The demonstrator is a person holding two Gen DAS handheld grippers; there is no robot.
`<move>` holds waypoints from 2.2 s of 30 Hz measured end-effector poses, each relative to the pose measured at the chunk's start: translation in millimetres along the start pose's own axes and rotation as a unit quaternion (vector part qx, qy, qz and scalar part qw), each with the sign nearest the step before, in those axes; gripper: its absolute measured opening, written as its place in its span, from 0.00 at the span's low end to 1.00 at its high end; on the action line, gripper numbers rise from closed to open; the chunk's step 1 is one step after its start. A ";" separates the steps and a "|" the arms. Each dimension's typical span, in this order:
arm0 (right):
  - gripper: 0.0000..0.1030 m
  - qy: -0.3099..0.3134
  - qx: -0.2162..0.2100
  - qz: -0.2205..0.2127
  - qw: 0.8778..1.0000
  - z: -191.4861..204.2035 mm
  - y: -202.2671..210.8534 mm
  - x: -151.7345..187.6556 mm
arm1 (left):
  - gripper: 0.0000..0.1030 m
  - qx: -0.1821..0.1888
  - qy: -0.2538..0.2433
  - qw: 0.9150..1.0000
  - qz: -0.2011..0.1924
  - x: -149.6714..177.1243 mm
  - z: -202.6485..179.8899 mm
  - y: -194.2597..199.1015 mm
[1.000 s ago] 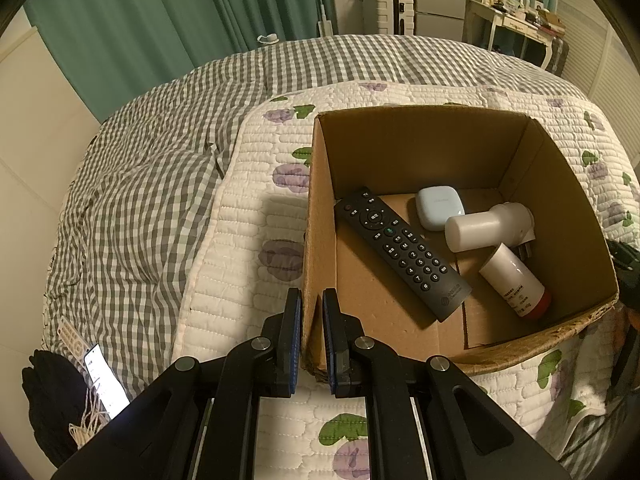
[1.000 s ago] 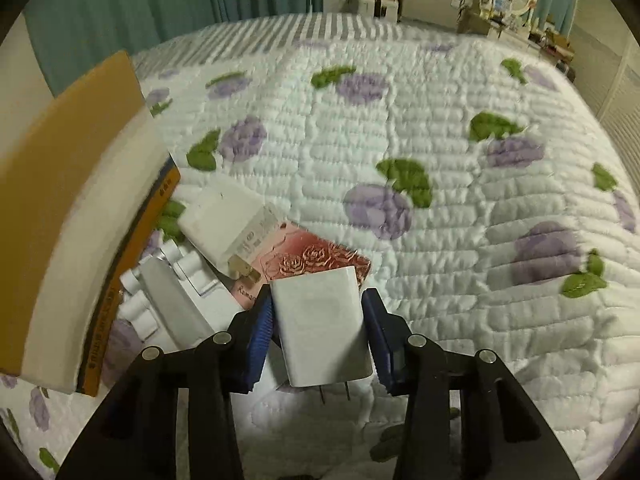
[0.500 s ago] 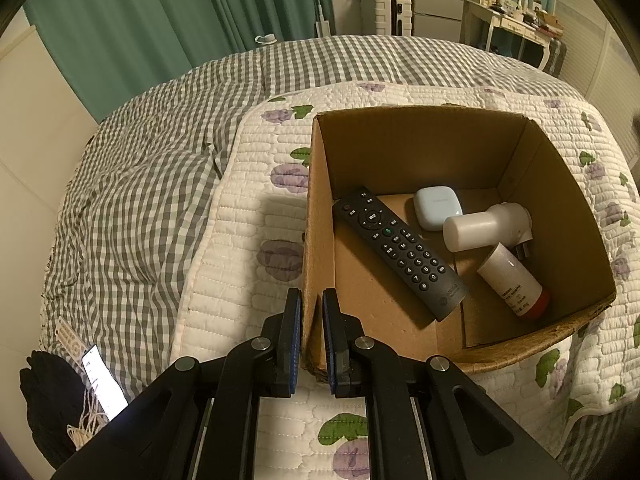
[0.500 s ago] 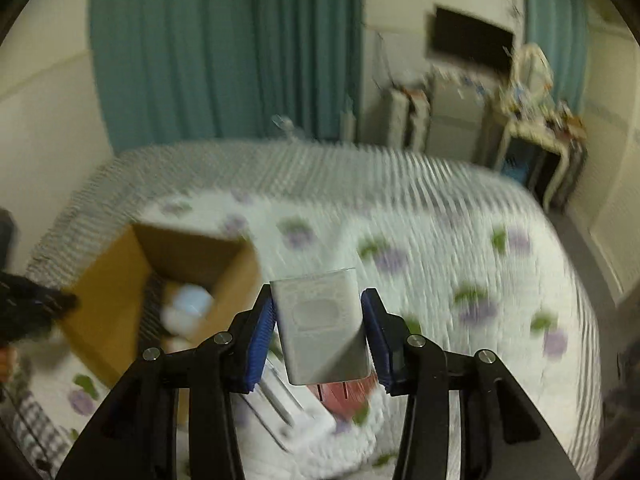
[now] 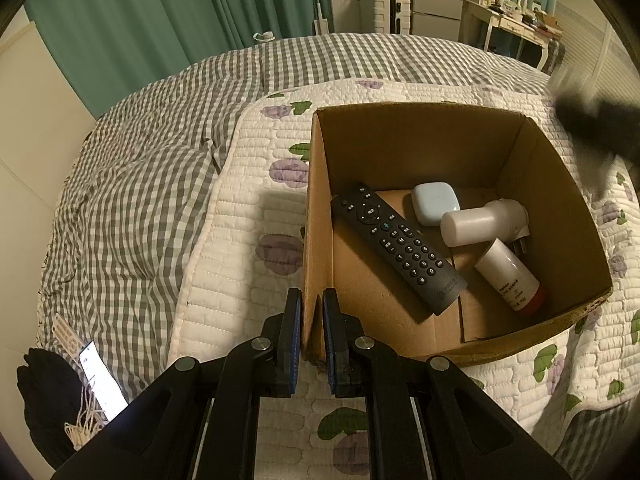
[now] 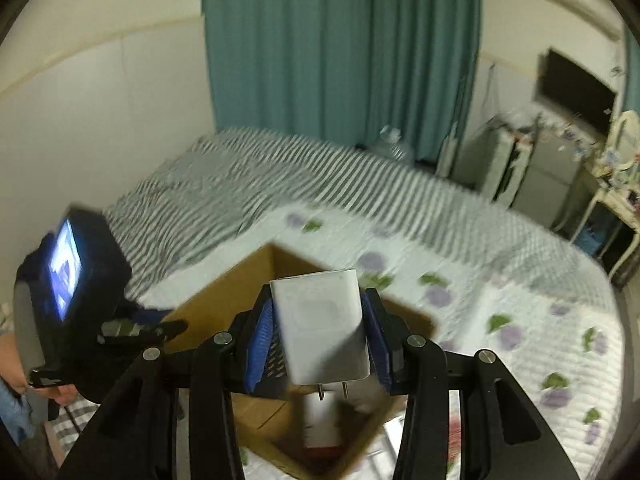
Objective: Organize rigid objects
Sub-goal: 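Carry the white charger into the box and open the right tool, then grasp the second white charger on the bed with the right tool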
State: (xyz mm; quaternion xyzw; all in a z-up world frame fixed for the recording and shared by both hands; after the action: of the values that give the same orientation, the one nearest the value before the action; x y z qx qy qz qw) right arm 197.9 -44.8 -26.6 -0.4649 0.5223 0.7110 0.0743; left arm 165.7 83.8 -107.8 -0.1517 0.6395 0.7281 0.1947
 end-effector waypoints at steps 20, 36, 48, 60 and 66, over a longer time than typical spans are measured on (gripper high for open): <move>0.68 0.014 -0.015 0.101 0.995 18.6 -66.4 55.2 | 0.09 0.002 0.001 1.000 0.000 -0.9 -0.9 -0.6; 0.91 -0.040 0.148 -0.078 0.985 -87.1 84.0 32.4 | 0.09 -0.001 -0.001 1.000 0.000 -1.5 0.7 -4.6; 0.91 -0.132 0.175 0.026 0.975 -142.7 27.9 146.5 | 0.09 -0.006 -0.003 1.000 0.000 0.0 -0.4 -1.3; 0.91 -0.141 0.120 0.097 0.978 -149.7 -51.6 163.2 | 0.09 -0.008 -0.003 1.000 0.000 0.8 0.3 -1.0; 0.91 -0.128 0.106 0.098 0.981 -148.0 -77.6 155.3 | 0.09 -0.009 -0.003 1.000 0.002 1.2 1.0 -1.3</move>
State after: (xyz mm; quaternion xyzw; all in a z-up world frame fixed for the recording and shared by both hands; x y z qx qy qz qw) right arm 243.7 -189.5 -196.9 -0.3062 0.6241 0.7089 0.1192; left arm 165.3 85.0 -109.3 -0.1503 0.6324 0.7347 0.1941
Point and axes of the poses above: each gripper's, at about its wrist camera, not at the fingertips, and y roughly against the way its jaws point, z to its left, x to its underside, the point moved 3 cm from there along -y, roughly the way its jaws point, and after that the axes turned 2 degrees about -z, right-handed, at the moved point
